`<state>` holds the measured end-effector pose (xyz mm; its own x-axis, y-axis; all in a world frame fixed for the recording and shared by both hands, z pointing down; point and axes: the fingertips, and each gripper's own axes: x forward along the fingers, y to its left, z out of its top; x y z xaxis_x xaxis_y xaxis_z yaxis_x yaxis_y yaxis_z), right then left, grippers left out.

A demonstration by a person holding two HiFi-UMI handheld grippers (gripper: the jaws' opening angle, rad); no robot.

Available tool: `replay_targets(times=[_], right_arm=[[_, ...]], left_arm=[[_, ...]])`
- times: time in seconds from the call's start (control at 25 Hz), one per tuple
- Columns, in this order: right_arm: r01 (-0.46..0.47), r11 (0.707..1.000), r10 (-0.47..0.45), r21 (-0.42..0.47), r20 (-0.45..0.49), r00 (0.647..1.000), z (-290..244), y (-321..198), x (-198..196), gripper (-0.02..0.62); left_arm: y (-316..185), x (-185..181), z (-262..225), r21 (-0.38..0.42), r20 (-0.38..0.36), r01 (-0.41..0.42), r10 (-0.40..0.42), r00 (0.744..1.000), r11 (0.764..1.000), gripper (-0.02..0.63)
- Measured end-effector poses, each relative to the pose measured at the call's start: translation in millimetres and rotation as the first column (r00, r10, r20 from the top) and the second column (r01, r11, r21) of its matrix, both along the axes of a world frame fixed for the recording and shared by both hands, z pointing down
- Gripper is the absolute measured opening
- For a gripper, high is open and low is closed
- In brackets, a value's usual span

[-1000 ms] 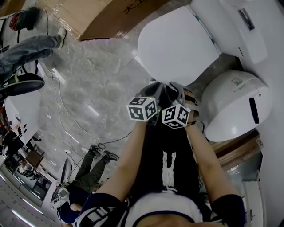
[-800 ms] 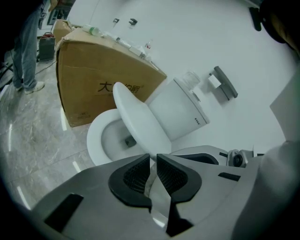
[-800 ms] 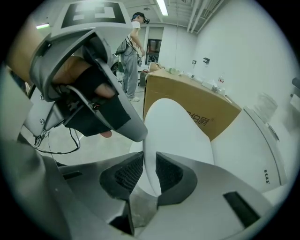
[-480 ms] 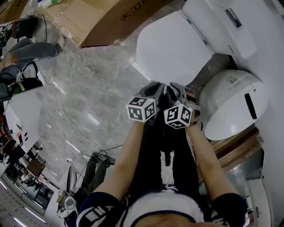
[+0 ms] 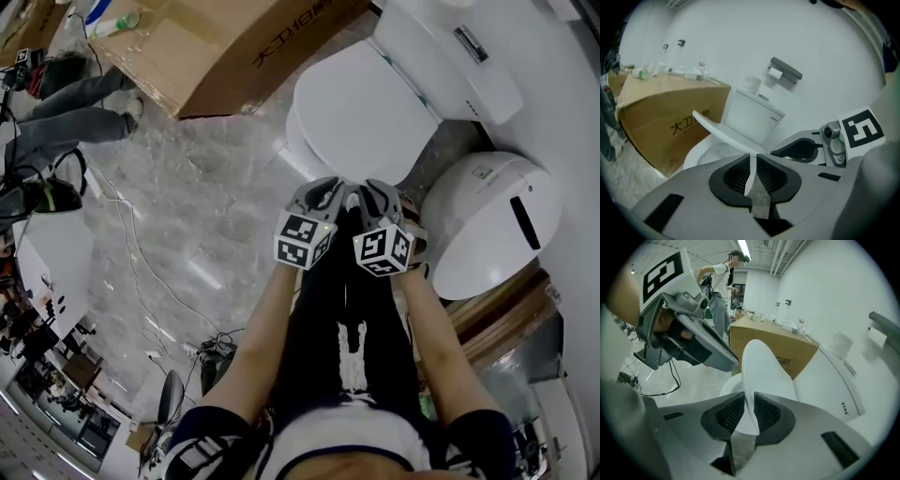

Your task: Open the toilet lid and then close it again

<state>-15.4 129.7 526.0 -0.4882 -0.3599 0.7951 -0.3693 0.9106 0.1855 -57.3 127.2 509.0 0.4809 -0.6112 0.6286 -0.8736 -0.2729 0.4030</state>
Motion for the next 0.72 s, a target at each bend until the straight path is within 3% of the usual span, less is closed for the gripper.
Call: replay_targets(times=[0.24, 0.72], right_arm=[[-0.049, 0.998, 0.048, 0.025, 0.024, 0.999, -15, -15, 9, 0.054], [-0.15, 0.987, 0.145, 0.06, 0.084, 0.986, -51, -49, 32, 0.048]], left_arm=[[-17, 2, -25, 0.14, 0.086, -0.036, 0.024, 0.996, 0.989, 0.009], [-42, 23, -67, 0.275, 0.173, -0.104, 0.057, 0.983, 0.956, 0.006]])
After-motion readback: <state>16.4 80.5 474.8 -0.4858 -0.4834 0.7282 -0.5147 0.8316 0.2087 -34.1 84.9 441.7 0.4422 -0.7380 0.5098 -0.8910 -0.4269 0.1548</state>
